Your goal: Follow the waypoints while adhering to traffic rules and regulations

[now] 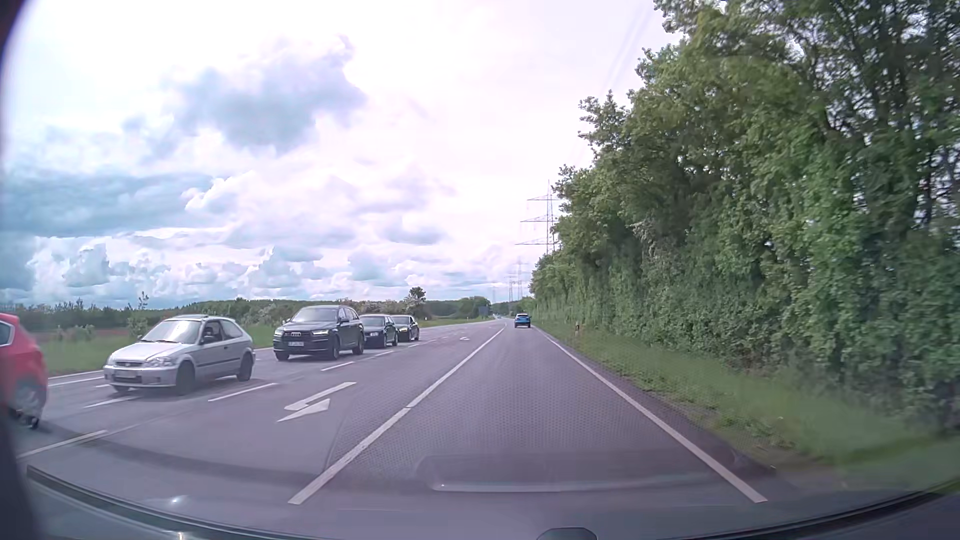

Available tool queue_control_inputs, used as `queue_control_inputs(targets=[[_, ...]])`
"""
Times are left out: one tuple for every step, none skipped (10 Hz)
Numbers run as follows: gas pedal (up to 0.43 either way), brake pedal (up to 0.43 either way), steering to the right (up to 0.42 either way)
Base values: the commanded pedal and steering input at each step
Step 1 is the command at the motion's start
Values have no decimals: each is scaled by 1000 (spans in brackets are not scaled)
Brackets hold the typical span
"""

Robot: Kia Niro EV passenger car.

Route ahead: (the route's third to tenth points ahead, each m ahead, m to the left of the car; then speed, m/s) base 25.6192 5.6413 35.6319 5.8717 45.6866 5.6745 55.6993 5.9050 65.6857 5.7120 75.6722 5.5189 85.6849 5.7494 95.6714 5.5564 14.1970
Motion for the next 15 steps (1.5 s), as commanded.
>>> queue_control_inputs(targets=[[378, 0, -4], [378, 0, -3], [378, 0, -3], [378, 0, -3], [378, 0, -3], [378, 0, -3], [378, 0, -2], [378, 0, -2], [378, 0, -2], [378, 0, -2], [378, 0, -2], [370, 0, -2], [358, 0, -2], [350, 0, -2], [331, 0, -2]])
